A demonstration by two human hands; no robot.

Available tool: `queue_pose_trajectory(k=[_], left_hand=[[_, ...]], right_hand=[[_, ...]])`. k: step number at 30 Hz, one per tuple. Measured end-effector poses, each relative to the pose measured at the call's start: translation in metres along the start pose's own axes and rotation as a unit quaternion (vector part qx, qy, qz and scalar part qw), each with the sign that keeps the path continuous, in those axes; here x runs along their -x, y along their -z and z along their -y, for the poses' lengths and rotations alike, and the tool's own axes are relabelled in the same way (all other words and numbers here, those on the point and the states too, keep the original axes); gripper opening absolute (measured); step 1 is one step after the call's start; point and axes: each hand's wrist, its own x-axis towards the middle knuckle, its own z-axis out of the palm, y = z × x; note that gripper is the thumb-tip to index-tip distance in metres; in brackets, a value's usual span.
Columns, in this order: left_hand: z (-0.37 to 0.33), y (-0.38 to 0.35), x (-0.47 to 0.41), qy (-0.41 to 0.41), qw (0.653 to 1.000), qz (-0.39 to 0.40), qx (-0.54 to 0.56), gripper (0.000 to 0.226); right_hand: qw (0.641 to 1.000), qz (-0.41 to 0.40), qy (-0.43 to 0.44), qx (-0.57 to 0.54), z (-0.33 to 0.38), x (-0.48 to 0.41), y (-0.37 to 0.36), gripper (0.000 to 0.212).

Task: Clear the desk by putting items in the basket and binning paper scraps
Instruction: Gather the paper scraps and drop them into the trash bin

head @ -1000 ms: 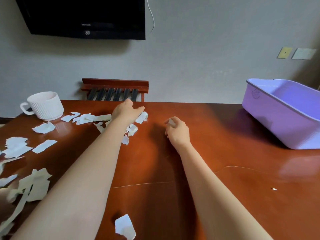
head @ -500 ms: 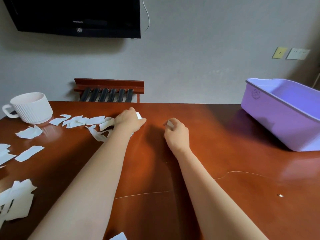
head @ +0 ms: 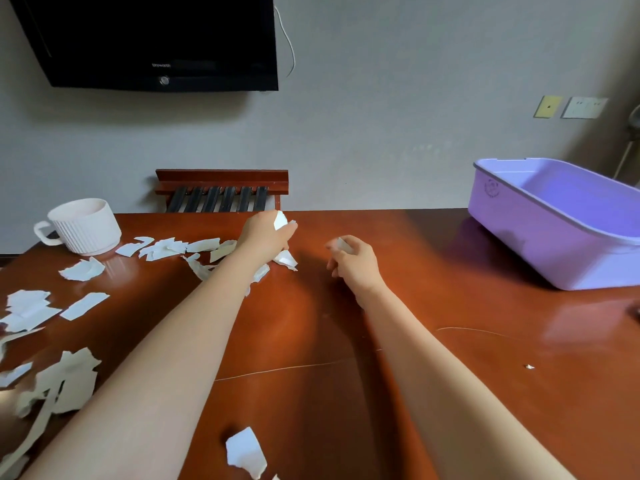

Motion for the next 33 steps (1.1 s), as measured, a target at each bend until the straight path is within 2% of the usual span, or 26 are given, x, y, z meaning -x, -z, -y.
queue_pose_trajectory(k=[11, 16, 22, 28, 33], left_hand=[[-0.047, 0.029, 0.069, 0.017, 0.973, -0.003, 0.232, 0.038], [-0.085, 0.028, 0.121, -0.004, 0.959, 0.025, 0.282, 0.032], [-0.145, 0.004, 0.200, -0.043, 0.936, 0.105, 0.332, 0.010], [-0.207, -0.034, 0.275, -0.071, 0.899, 0.206, 0.379, 0.022], [-0.257, -0.078, 0.328, -0.100, 0.865, 0.283, 0.402, 0.024]], right_hand=[[0.998, -0.020, 0.014, -0.057, 0.037, 0.067, 0.060, 0.017], [0.994, -0.056, 0.008, -0.089, 0.036, 0.116, 0.100, 0.017], [0.983, -0.143, 0.000, -0.118, 0.018, 0.180, 0.167, 0.017], [0.963, -0.233, -0.006, -0.133, -0.002, 0.239, 0.240, 0.019], [0.931, -0.343, -0.016, -0.126, -0.028, 0.285, 0.302, 0.020]])
